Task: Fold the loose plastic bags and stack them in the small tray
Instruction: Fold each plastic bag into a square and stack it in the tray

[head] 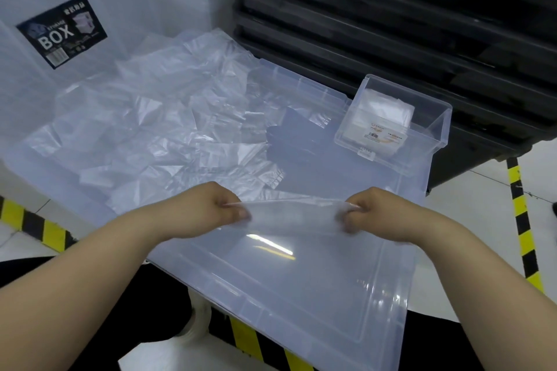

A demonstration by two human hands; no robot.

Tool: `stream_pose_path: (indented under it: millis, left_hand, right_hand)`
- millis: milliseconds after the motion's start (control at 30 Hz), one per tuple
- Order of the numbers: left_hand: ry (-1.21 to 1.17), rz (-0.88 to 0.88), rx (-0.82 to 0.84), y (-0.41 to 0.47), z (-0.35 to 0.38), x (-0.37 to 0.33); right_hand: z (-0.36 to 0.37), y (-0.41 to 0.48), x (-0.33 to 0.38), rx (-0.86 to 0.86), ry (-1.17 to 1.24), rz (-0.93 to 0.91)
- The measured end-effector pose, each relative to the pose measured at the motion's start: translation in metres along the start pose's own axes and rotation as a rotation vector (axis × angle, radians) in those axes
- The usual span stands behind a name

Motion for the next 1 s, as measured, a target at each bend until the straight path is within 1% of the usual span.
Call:
stream_pose_path:
  millis: [67,133,200,233,267,300,333,367,400,433,467,500,533,600,633,733,800,867,933,1000]
  left_hand:
    - [-0.129,-0.027,-0.015,0.002,-0.003,0.002]
    - [-0.241,-0.059,-0.066,0.004,-0.004,0.003]
    - [-0.242,-0.075,-0.135,0.005,-0.003,0.004]
    - [-0.191,-0.074,-0.179,0.007,-0.002,0.005]
    - [-0.098,-0.073,-0.259,0.009,-0.001,0.006]
    - [0.026,-0.056,-0.401,0.009,0.000,0.007]
    - [0.168,0.021,-0.592,0.010,0.002,0.007]
    - [0.300,0.138,-0.739,0.012,0.006,0.007]
    - [0.387,0.278,-0.817,0.013,0.014,0.007]
    - [0.439,0.396,-0.817,0.014,0.024,0.007]
    - [0.491,0.481,-0.768,0.014,0.037,0.006]
    - [0.566,0.522,-0.714,0.016,0.050,0.008]
    - [0.644,0.515,-0.659,0.017,0.059,0.010]
    - [0.751,0.440,-0.570,0.019,0.069,0.016]
    - [0.782,0.415,-0.553,0.021,0.071,0.019]
    - [0.823,0.380,-0.523,0.023,0.068,0.020]
    - [0.822,0.371,-0.490,0.024,0.068,0.020]
    - [0.811,0.393,-0.504,0.025,0.068,0.022]
    - [0.805,0.434,-0.554,0.027,0.069,0.023]
    - [0.818,0.442,-0.558,0.028,0.069,0.024]
  right_hand:
    - [-0.002,0.002,-0.003,-0.033,0.023,0.031]
    - [-0.001,0.005,-0.006,-0.076,0.043,0.054]
    - [-0.001,0.007,-0.007,-0.126,0.074,0.088]
    - [-0.002,0.009,-0.006,-0.144,0.093,0.103]
    - [-0.001,0.010,-0.007,-0.152,0.109,0.111]
    - [0.000,0.012,-0.008,-0.153,0.119,0.119]
    - [0.001,0.013,-0.008,-0.148,0.125,0.123]
    - [0.002,0.014,-0.008,-0.140,0.121,0.128]
    - [0.003,0.015,-0.008,-0.135,0.113,0.130]
    - [0.004,0.016,-0.007,-0.134,0.105,0.129]
    - [0.004,0.017,-0.007,-0.133,0.105,0.126]
    - [0.004,0.017,-0.006,-0.127,0.120,0.122]
    - [0.003,0.016,-0.005,-0.115,0.149,0.114]
    - [0.001,0.012,-0.004,-0.065,0.218,0.102]
    - [-0.002,0.009,-0.004,-0.032,0.232,0.100]
    - [-0.010,0.000,-0.009,0.079,0.189,0.117]
    - [-0.016,-0.004,-0.012,0.119,0.155,0.137]
    - [-0.022,-0.008,-0.016,0.114,0.152,0.147]
    - [-0.029,-0.014,-0.022,0.091,0.166,0.152]
    - [-0.035,-0.019,-0.028,0.066,0.180,0.169]
Point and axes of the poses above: each hand's wrist, its own y-axis towards the middle knuckle, its own z-axis out of the palm, x = y × z, the point moved 1 cm from there along y, towards the middle knuckle, and after that the axes turned 8 degrees about -z, right-handed, at the moved point
